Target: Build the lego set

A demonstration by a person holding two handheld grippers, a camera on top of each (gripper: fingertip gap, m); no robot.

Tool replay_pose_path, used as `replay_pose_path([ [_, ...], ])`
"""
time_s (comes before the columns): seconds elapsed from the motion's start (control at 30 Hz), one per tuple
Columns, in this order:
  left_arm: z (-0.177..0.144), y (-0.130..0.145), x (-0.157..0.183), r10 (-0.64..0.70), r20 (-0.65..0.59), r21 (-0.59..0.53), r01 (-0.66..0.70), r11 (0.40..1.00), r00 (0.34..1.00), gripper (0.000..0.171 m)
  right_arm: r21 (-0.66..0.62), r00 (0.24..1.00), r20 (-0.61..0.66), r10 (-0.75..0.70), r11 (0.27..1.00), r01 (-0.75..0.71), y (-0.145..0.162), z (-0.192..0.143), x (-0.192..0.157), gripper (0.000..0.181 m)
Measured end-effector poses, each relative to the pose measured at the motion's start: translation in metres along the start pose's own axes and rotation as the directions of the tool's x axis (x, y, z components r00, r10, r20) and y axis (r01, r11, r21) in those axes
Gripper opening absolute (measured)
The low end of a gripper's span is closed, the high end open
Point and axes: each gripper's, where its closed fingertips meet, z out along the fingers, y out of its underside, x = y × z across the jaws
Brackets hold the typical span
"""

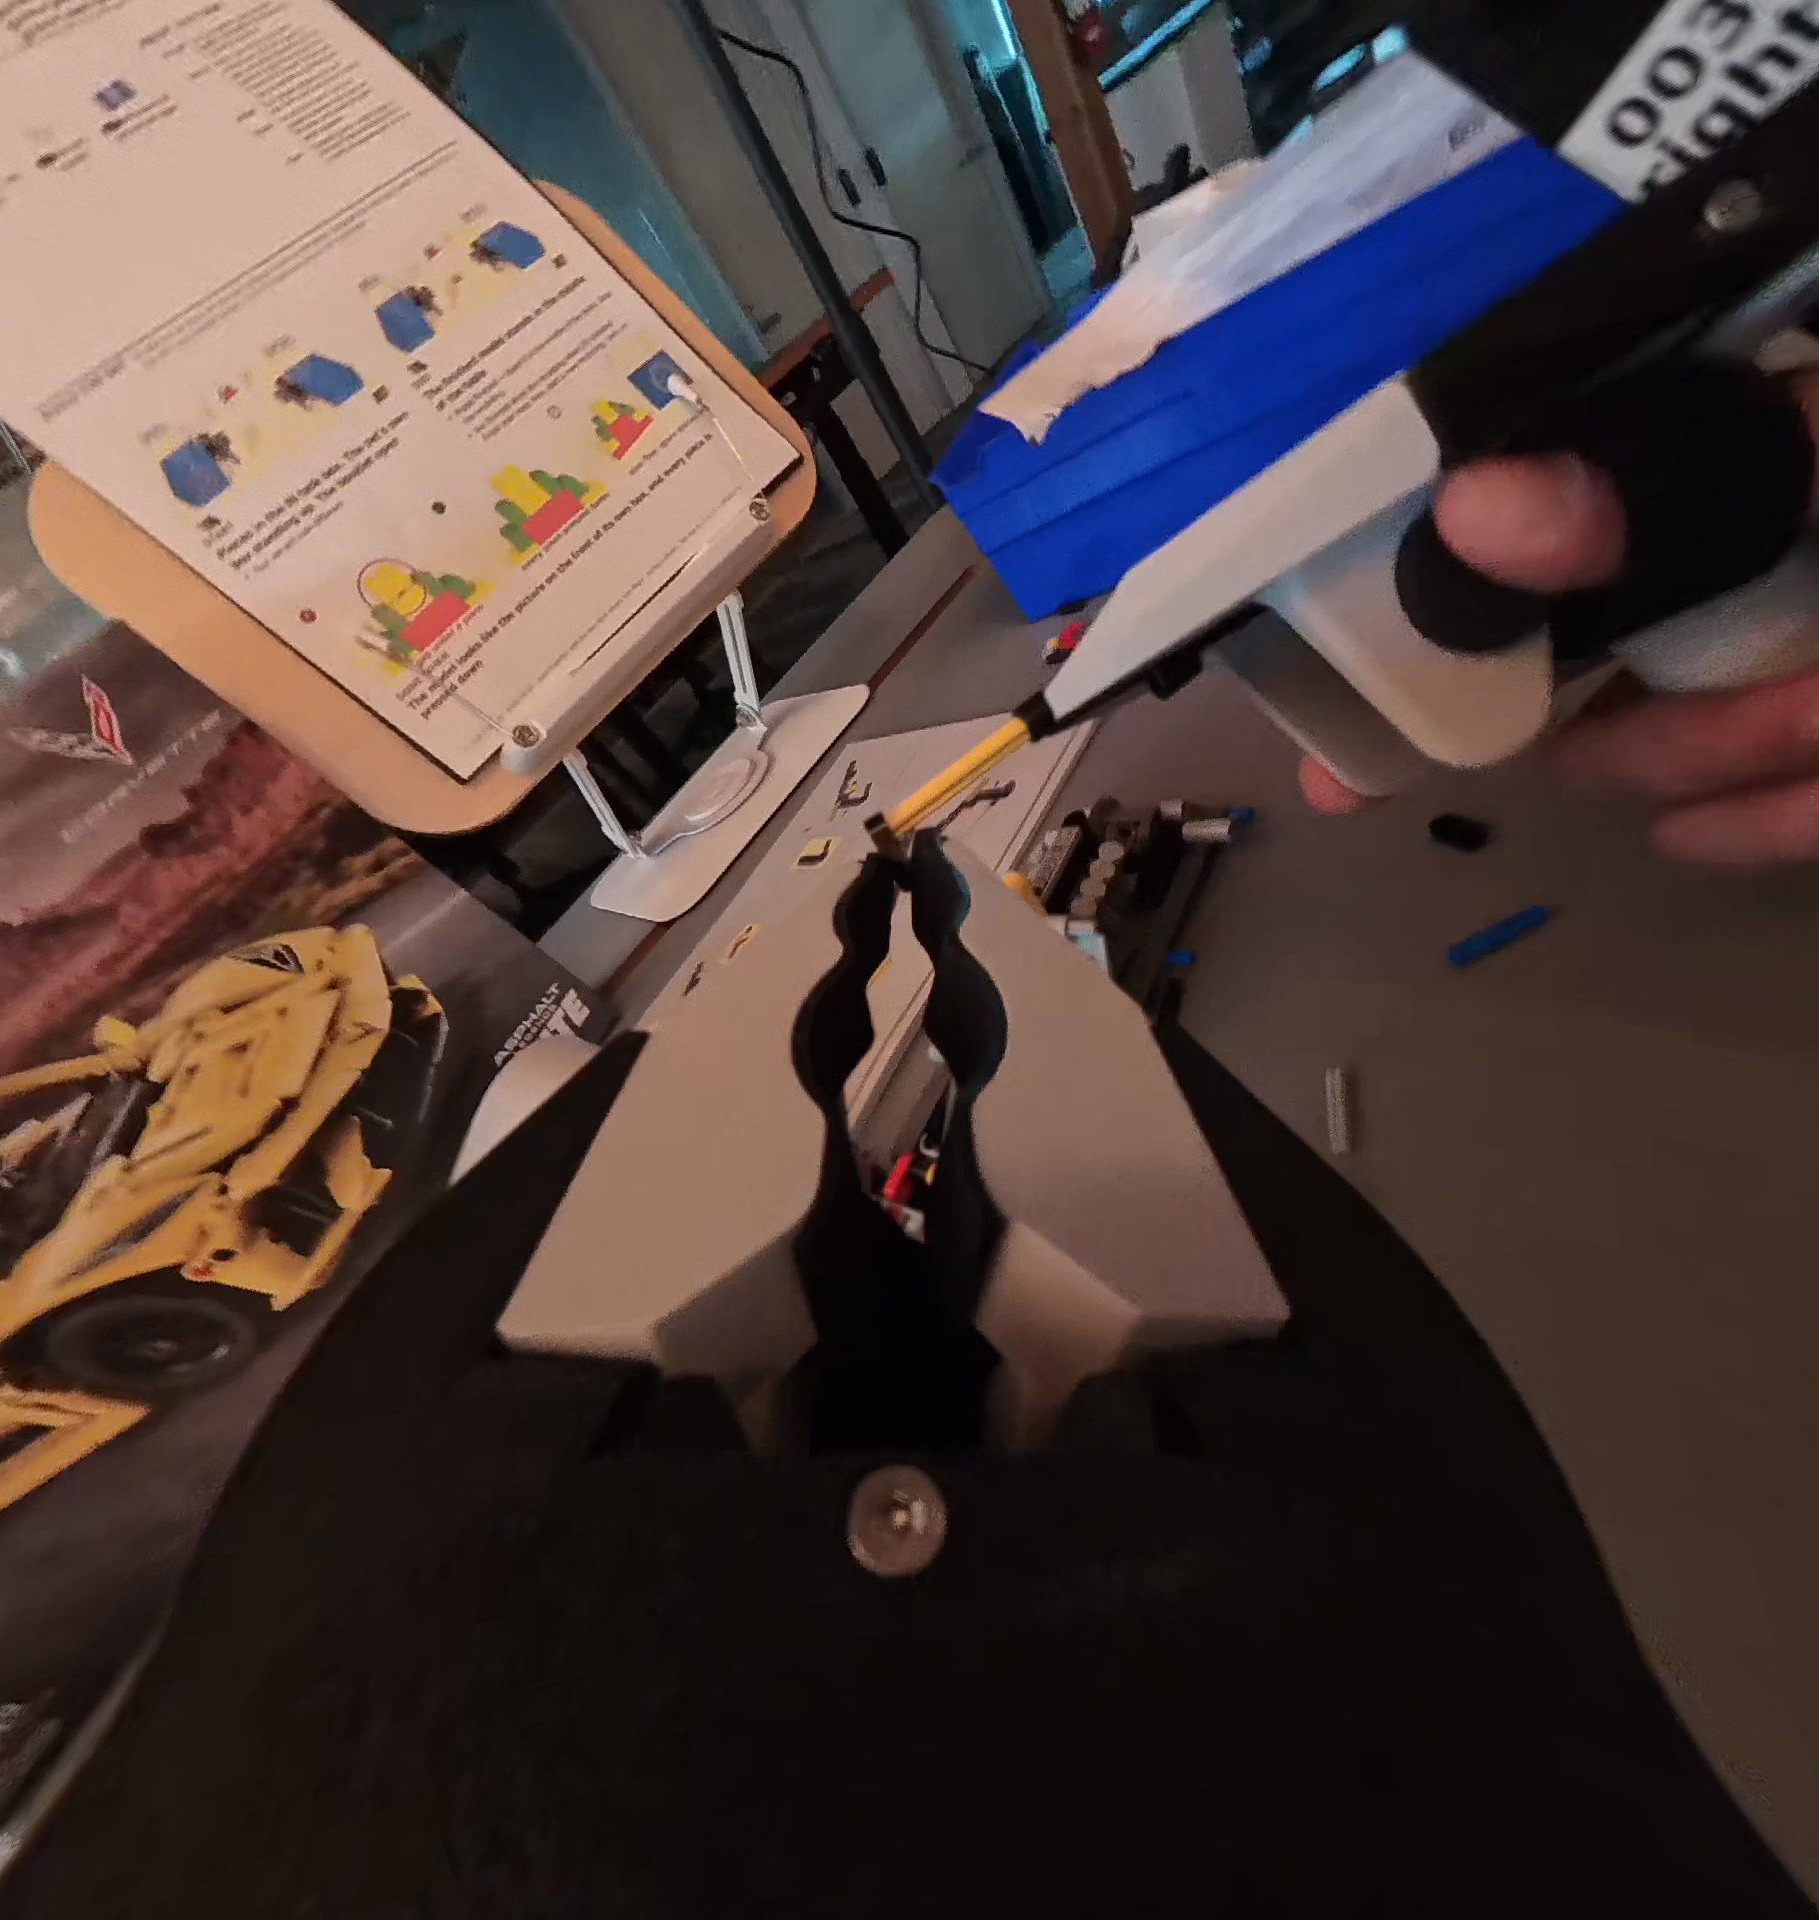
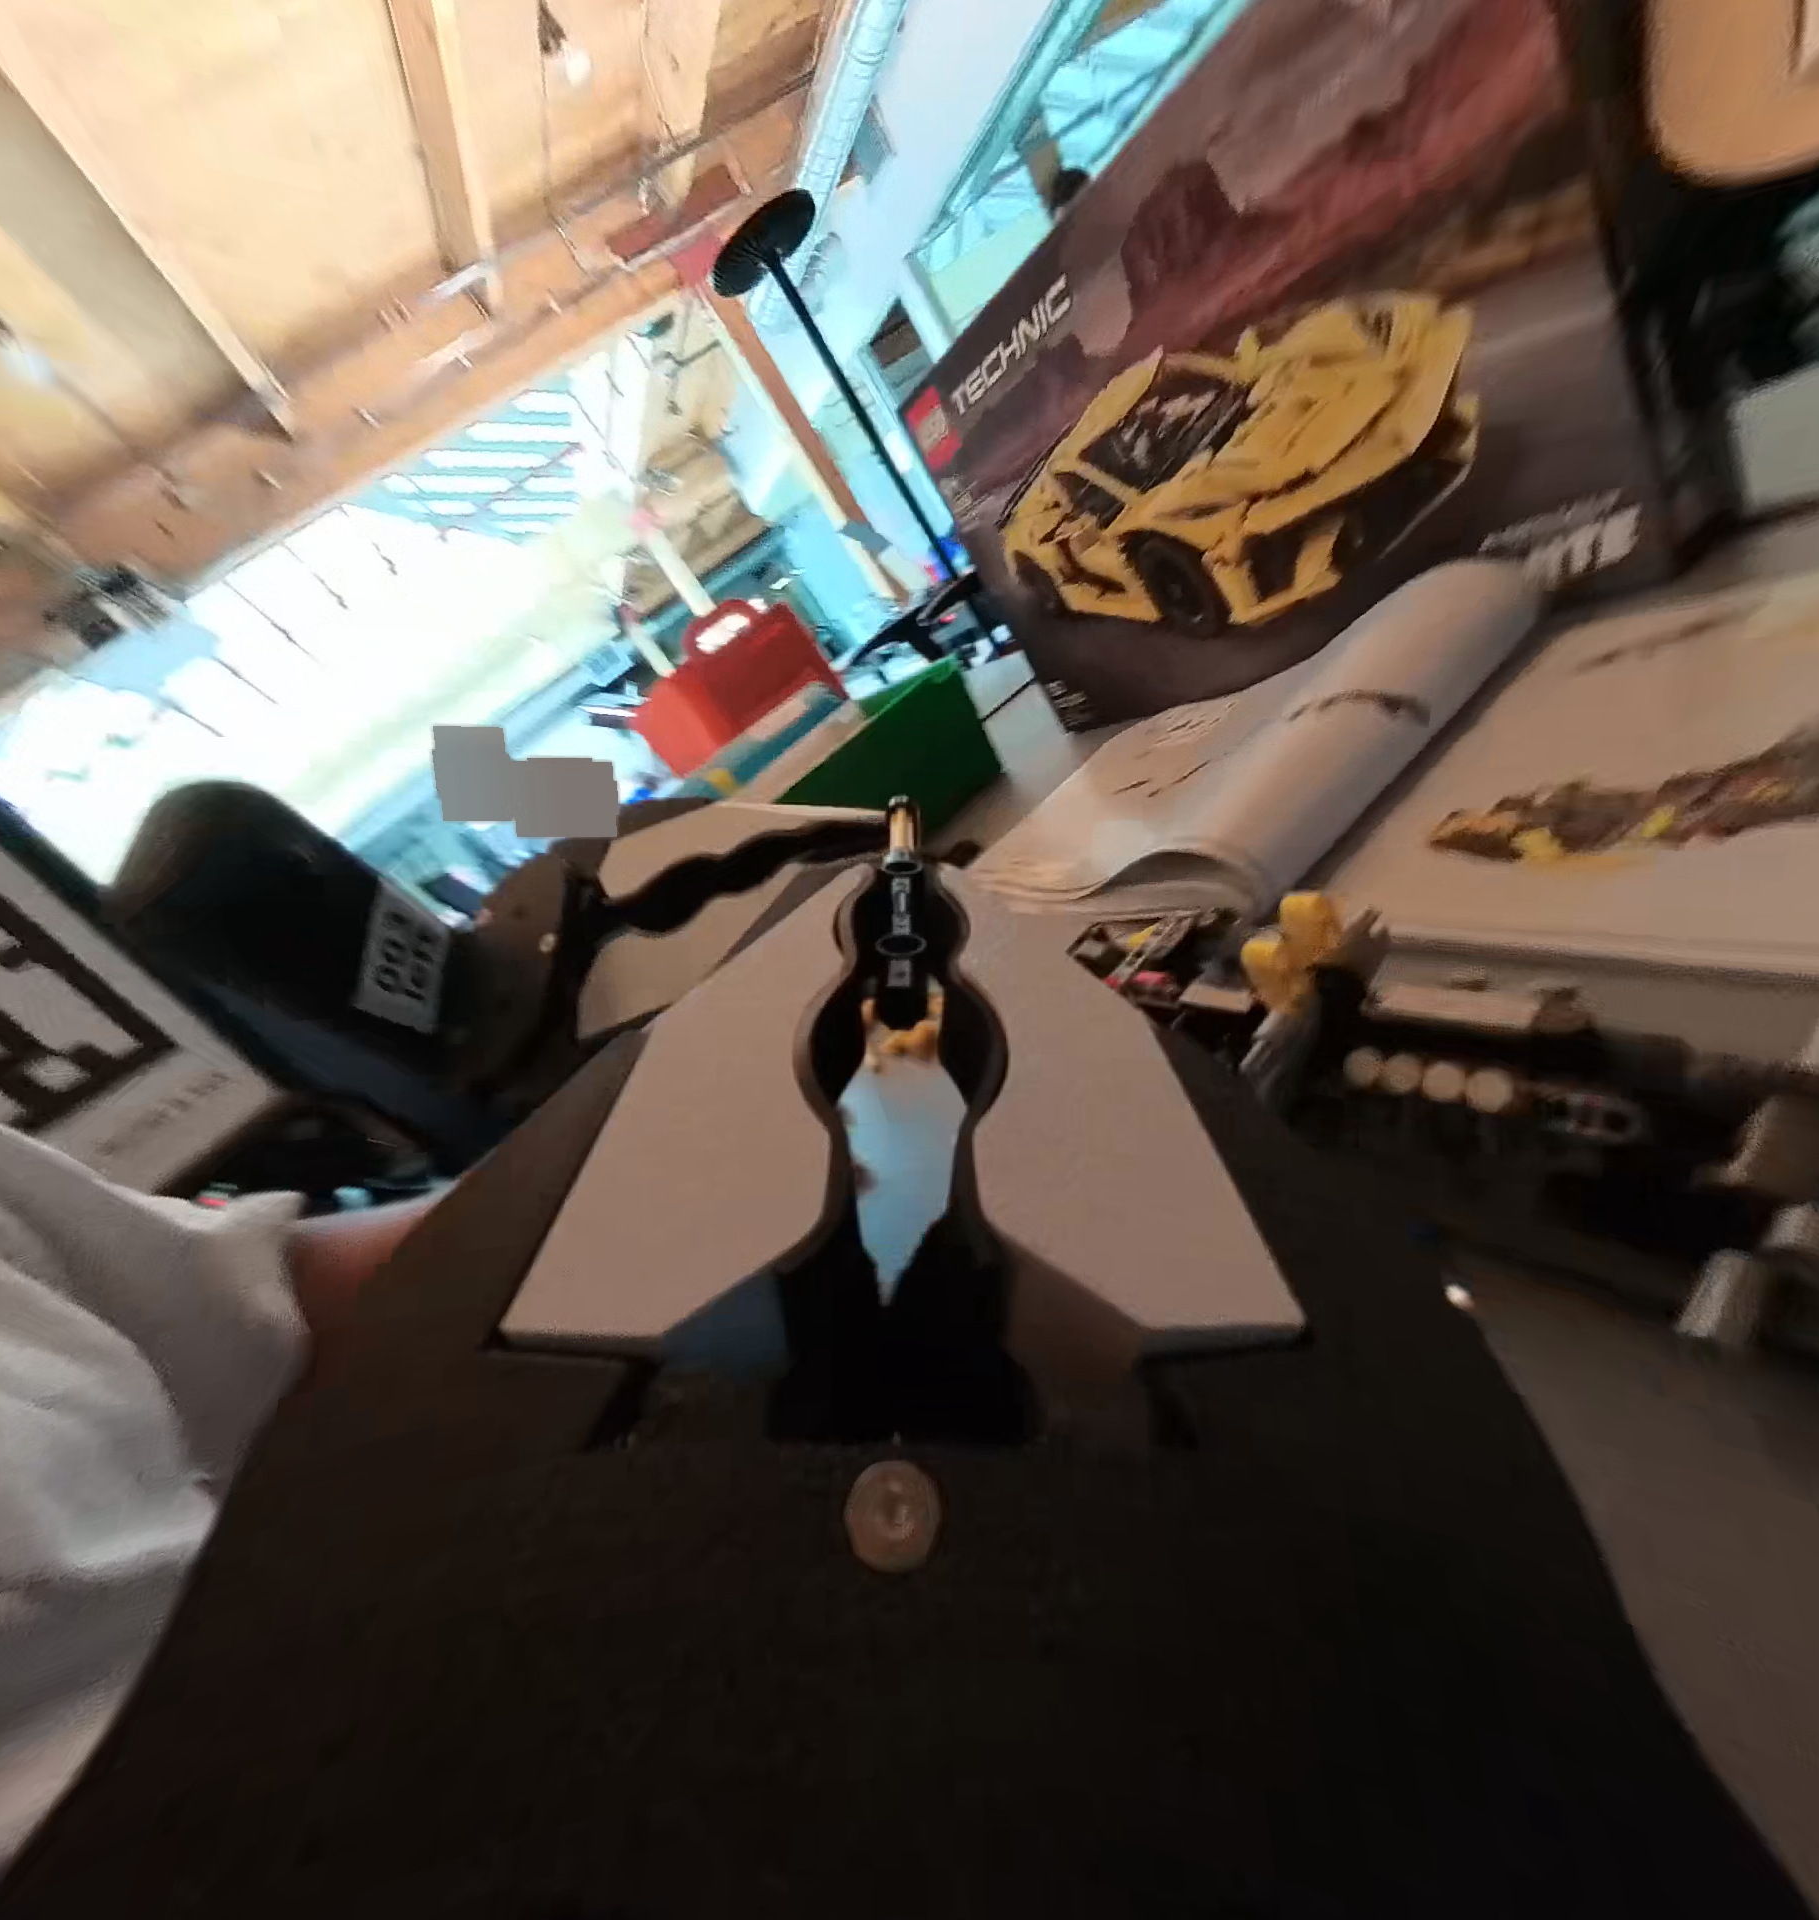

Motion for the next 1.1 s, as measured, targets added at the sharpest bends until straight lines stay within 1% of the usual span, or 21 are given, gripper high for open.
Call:
replay_pose_path([
  [0.07,-0.001,0.002,0.000,0.037,-0.004,-0.009,-0.037,0.999,0.999,0.001,-0.004,0.997,0.029,0.072,0.997,-0.072,0.003,0.001,0.002,0.005],
  [0.1,-0.001,0.001,0.000,0.030,-0.009,-0.007,-0.030,1.000,1.000,0.001,-0.004,0.998,0.027,0.065,0.998,-0.065,0.003,0.001,0.002,0.005],
  [0.13,-0.001,0.002,0.000,0.023,-0.015,-0.008,-0.023,1.000,1.000,0.001,-0.006,0.999,0.014,0.029,1.000,-0.029,0.002,0.001,0.001,0.005],
  [0.23,-0.001,0.001,0.002,-0.014,-0.045,0.000,0.014,1.000,0.999,0.001,-0.038,0.982,-0.054,-0.182,0.983,0.180,0.002,0.001,-0.003,0.006],
  [0.27,-0.002,0.000,0.002,-0.033,-0.054,0.004,0.033,0.999,0.998,0.002,-0.038,0.978,-0.057,-0.203,0.979,0.201,0.002,0.001,-0.004,0.006],
  [0.3,-0.003,0.000,0.002,-0.032,-0.059,0.005,0.032,0.999,0.998,0.002,-0.031,0.984,-0.044,-0.173,0.985,0.171,0.002,0.001,-0.004,0.006],
  [0.33,-0.003,0.001,0.002,-0.003,-0.052,0.001,0.003,1.000,0.999,0.001,-0.026,0.994,-0.020,-0.106,0.994,0.105,0.003,0.001,-0.003,0.006],
  [0.43,-0.003,0.005,0.004,0.144,-0.028,-0.031,-0.145,0.989,0.989,0.001,-0.043,0.996,0.039,0.079,0.996,-0.077,0.008,0.000,0.002,0.005],
  [0.47,-0.004,0.007,0.004,0.183,-0.025,-0.043,-0.184,0.982,0.983,0.001,-0.051,0.994,0.044,0.099,0.994,-0.097,0.009,0.000,0.003,0.005],
  [0.53,-0.005,0.009,0.005,0.239,-0.030,-0.052,-0.240,0.969,0.971,0.001,-0.074,0.998,0.031,0.056,0.996,-0.053,0.012,0.001,0.003,0.006],
  [0.6,-0.008,0.008,0.004,0.218,-0.045,-0.035,-0.220,0.975,0.975,0.001,-0.078,0.998,0.045,0.041,0.996,-0.037,0.013,0.002,0.000,0.006],
  [0.67,-0.010,0.006,0.004,0.185,-0.065,-0.017,-0.186,0.982,0.981,0.002,-0.086,0.987,0.090,0.131,0.989,-0.123,0.015,0.002,-0.001,0.005],
  [0.73,-0.010,0.007,0.005,0.209,-0.067,-0.020,-0.211,0.977,0.976,0.002,-0.096,0.973,0.116,0.200,0.977,-0.189,0.016,0.002,0.000,0.005],
  [0.77,-0.010,0.008,0.005,0.222,-0.066,-0.026,-0.224,0.974,0.973,0.001,-0.101,0.972,0.115,0.203,0.976,-0.192,0.017,0.002,0.001,0.005],
  [0.83,-0.010,0.012,0.005,0.250,-0.072,-0.039,-0.253,0.967,0.966,0.002,-0.114,0.983,0.089,0.162,0.982,-0.152,0.020,0.004,0.002,0.005],
  [0.93,-0.009,0.015,0.005,0.231,-0.070,-0.052,-0.235,0.971,0.970,0.002,-0.115,0.998,0.035,0.042,0.993,-0.038,0.020,0.005,0.003,0.006],
  [1.0,-0.007,0.017,0.004,0.218,-0.055,-0.076,-0.222,0.972,0.974,0.002,-0.121,0.998,-0.008,-0.067,0.990,0.066,0.020,0.006,0.003,0.005],
  [1.03,-0.007,0.017,0.004,0.196,-0.053,-0.075,-0.199,0.977,0.979,0.002,-0.117,0.997,-0.015,-0.077,0.990,0.075,0.020,0.006,0.003,0.006],
  [1.07,-0.007,0.015,0.004,0.165,-0.057,-0.062,-0.169,0.984,0.985,0.002,-0.109,0.999,0.001,-0.038,0.993,0.038,0.019,0.005,0.004,0.005],
  [1.1,-0.007,0.012,0.004,0.135,-0.063,-0.053,-0.138,0.989,0.989,0.002,-0.100,0.999,0.027,0.033,0.995,-0.031,0.018,0.004,0.003,0.006],
])
